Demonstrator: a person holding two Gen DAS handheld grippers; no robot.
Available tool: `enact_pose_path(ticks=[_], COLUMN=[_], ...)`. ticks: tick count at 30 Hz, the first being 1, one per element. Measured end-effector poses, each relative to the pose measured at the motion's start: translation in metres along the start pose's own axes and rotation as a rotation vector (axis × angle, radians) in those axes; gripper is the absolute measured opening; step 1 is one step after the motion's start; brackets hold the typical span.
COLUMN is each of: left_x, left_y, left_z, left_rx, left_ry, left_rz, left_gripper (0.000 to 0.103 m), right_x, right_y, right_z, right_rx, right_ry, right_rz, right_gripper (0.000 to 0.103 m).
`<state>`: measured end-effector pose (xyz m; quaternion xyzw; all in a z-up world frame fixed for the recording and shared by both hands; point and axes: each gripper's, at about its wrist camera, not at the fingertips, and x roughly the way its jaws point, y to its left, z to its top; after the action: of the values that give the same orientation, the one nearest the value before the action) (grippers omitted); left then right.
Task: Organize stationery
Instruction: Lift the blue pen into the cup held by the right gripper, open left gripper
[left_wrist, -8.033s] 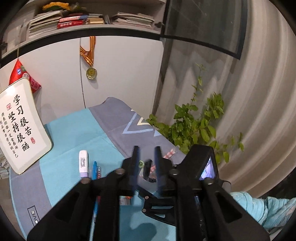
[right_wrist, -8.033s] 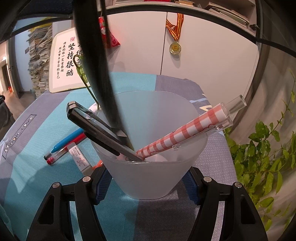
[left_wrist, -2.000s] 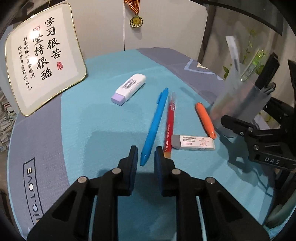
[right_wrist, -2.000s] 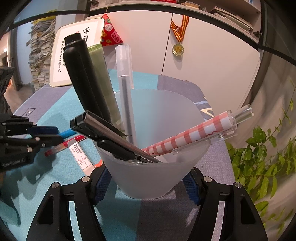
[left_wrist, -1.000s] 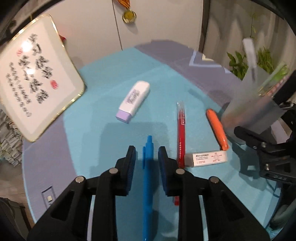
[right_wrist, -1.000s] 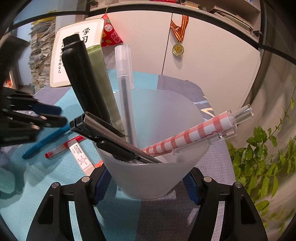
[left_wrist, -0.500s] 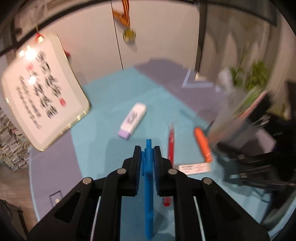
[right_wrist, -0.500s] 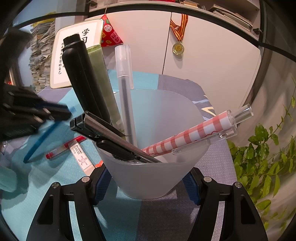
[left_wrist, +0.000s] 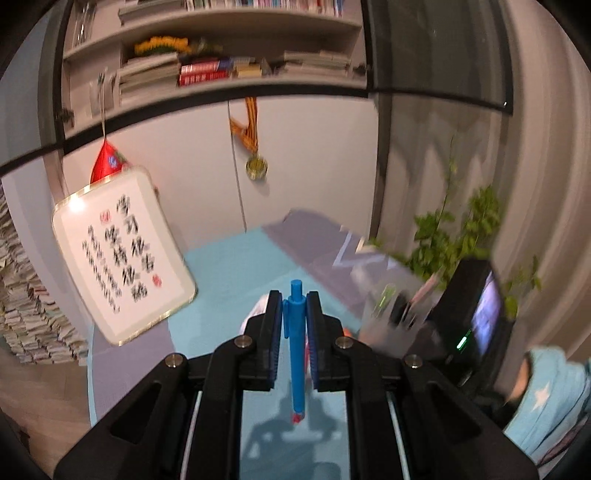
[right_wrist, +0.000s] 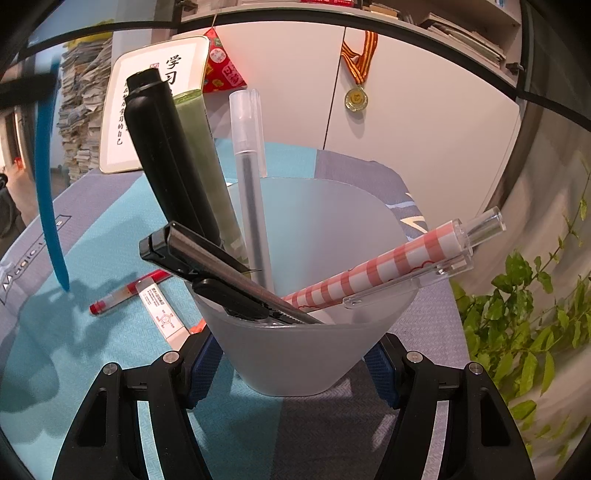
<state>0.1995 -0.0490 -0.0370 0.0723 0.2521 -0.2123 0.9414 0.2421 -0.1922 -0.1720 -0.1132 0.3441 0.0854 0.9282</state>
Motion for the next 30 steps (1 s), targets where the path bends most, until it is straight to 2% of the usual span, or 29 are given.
enact_pose_path(ticks=[6,8,12,19,25,30], left_x=[-0.024,-0.030,-0.025,0.003,0.039,0.051], left_y=[-0.013,-0.023,-0.035,-0.052,-0.057,-0.057], left_z=[0.036,0.043,0.057,0.069,0.053,0.041], left_rx=[-0.062,-0.059,-0.082,-0.102,-0.091,-0.098], left_ry=[-0.188,-0.247,-0.279,-0.229,-0.108,-0.047], left_rz=[-0.084,-0.089,-0.091,-0.118,-0.105,-0.118], left_gripper=[0.010,0.011,0.011,0.010,0.010,0.010], right_x=[0.000,-0.001,0.000,-0.002,-0.002,-0.001], right_y=[0.001,0.000,0.000,-0.002,-0.002,-0.003], right_z=[0.000,0.000,0.001,0.000,0.001,0.001], right_rx=[0.002,0.006,0.009,0.010,0.014,0.014], right_ry=[-0.002,-0.004,-0.004,-0.009,-0.008,-0.008], right_rz=[0.004,0.010,0.014,0.021,0.024,0.024], right_gripper=[0.070,0.070,0.070,0.070,0.070,0.070])
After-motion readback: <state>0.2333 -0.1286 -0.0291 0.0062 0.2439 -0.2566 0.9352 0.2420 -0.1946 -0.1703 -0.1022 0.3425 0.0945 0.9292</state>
